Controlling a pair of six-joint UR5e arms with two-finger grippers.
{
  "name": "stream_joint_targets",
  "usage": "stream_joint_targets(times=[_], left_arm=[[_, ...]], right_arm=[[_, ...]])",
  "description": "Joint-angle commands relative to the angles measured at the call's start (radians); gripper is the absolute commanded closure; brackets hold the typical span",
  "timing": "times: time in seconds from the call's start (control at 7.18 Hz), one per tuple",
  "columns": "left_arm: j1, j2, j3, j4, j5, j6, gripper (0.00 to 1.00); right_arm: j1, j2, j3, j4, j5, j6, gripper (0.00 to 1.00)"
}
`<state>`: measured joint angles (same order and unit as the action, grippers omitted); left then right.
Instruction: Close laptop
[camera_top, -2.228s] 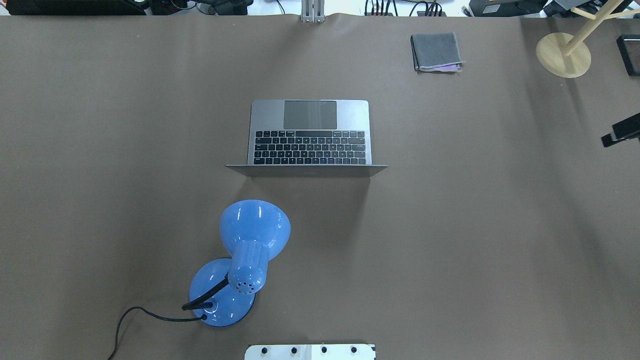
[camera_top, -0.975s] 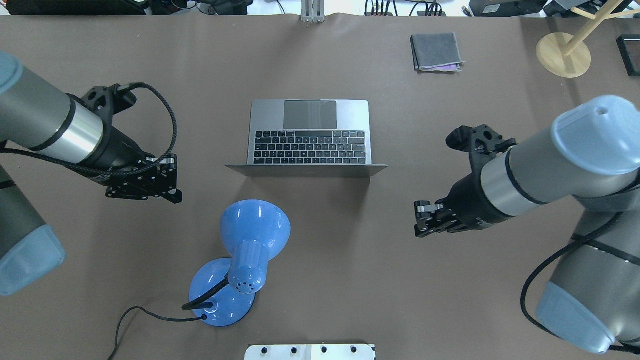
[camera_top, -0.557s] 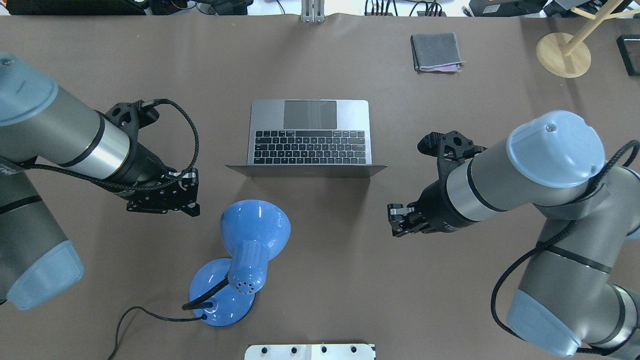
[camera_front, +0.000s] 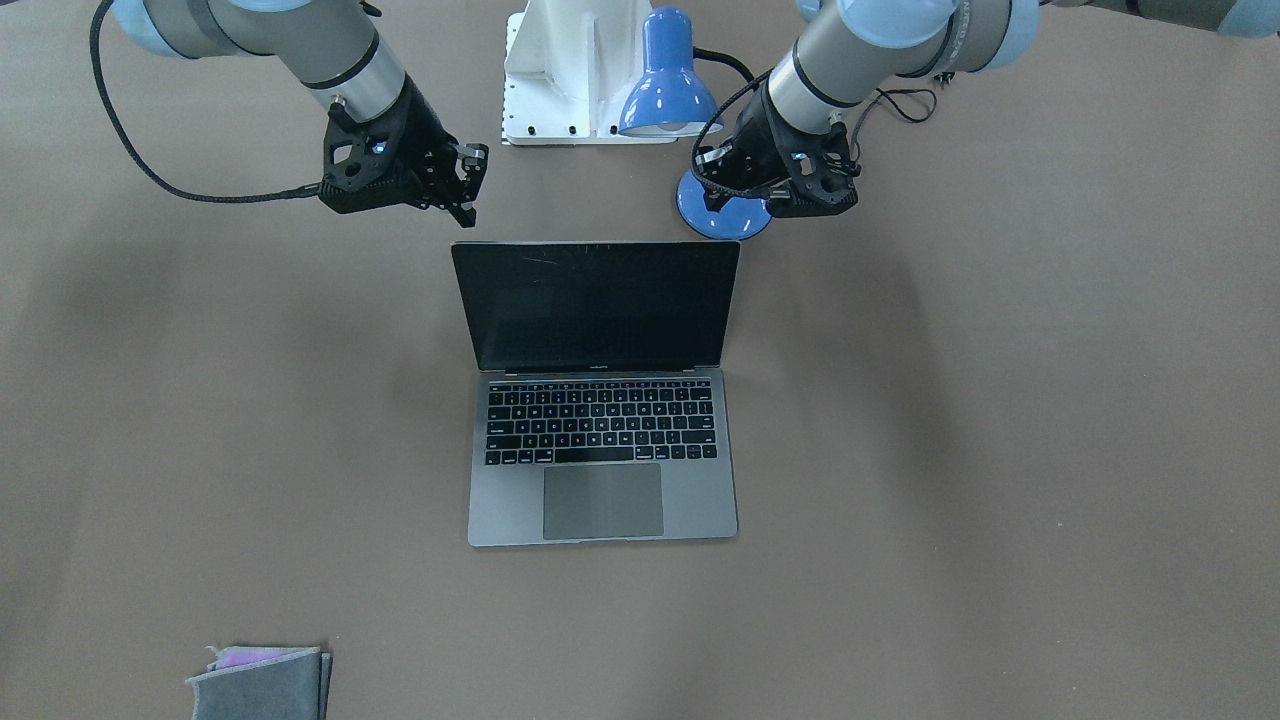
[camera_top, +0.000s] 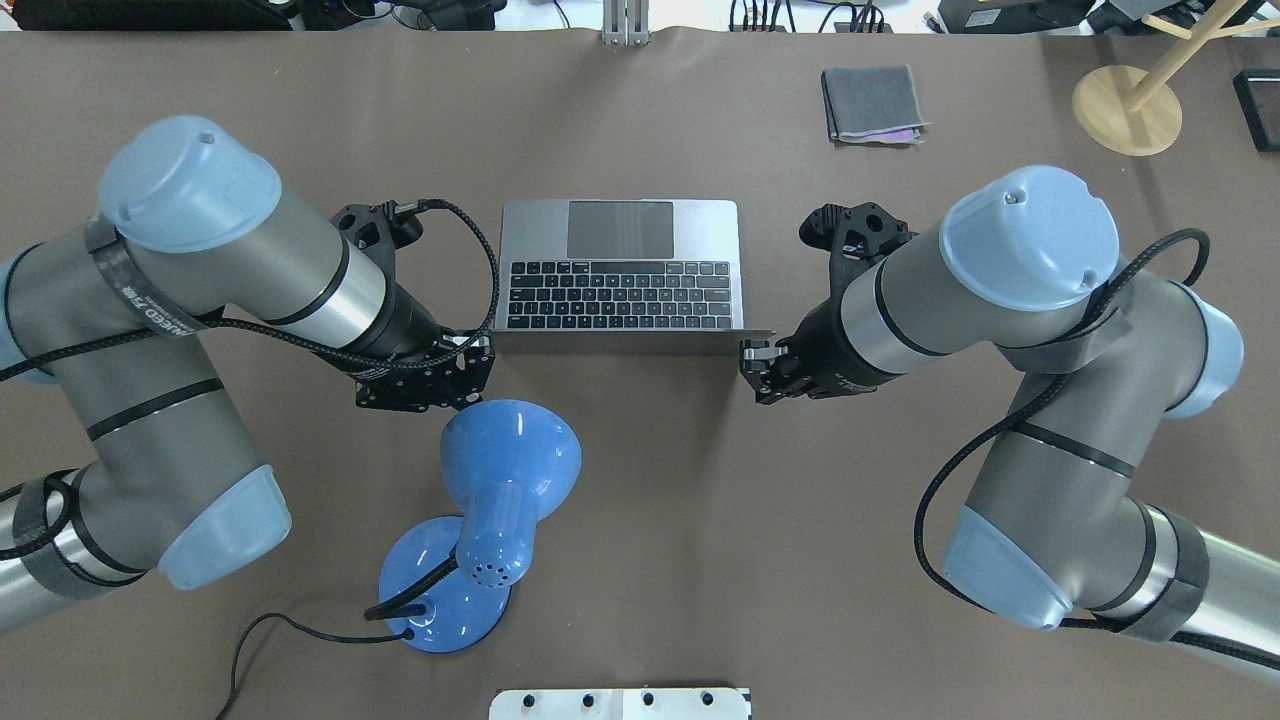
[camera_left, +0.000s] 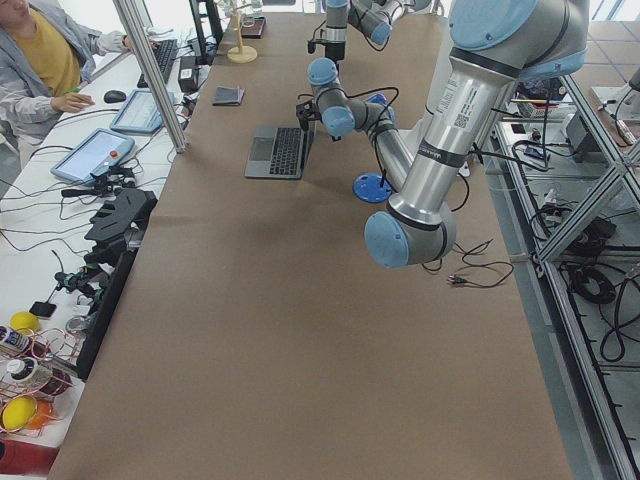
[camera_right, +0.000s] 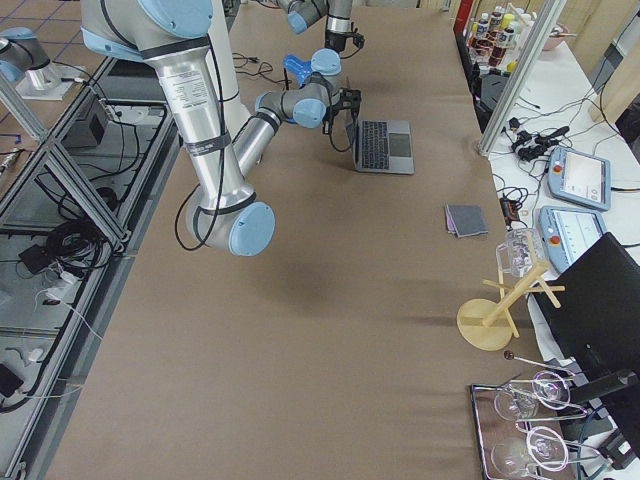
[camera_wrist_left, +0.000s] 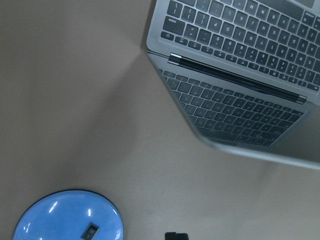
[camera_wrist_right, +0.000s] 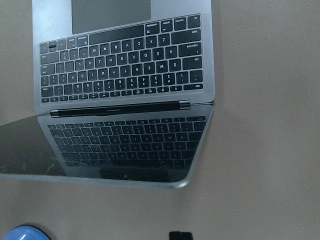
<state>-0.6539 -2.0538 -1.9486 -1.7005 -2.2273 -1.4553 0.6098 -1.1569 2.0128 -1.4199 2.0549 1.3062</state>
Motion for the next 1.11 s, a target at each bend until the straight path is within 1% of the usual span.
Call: stream_joint_targets(times=[0.0, 0.28, 0.56, 0.84, 0.97], left_arm=[[-0.019, -0.014, 0.005, -0.002, 0.061, 0.044, 1.0], [-0.048, -0.038, 0.022, -0.002, 0.095, 0.072, 1.0], [-0.081, -0.081, 0.08, -0.007, 0.106, 0.075, 1.0], [-0.102, -0.094, 0.15, -0.086, 0.112, 0.073, 1.0], [-0.13, -0.121, 0.187, -0.088, 0.112, 0.075, 1.0]], right_arm=[[0.013, 0.022, -0.031, 0.001, 0.001, -0.001, 1.0], [0.027, 0.052, -0.043, -0.002, 0.002, 0.002, 1.0], [0.05, 0.078, -0.066, -0.002, 0.005, 0.002, 1.0], [0.089, 0.121, -0.129, 0.001, 0.011, 0.001, 1.0], [0.111, 0.152, -0.178, 0.003, 0.013, -0.001, 1.0]])
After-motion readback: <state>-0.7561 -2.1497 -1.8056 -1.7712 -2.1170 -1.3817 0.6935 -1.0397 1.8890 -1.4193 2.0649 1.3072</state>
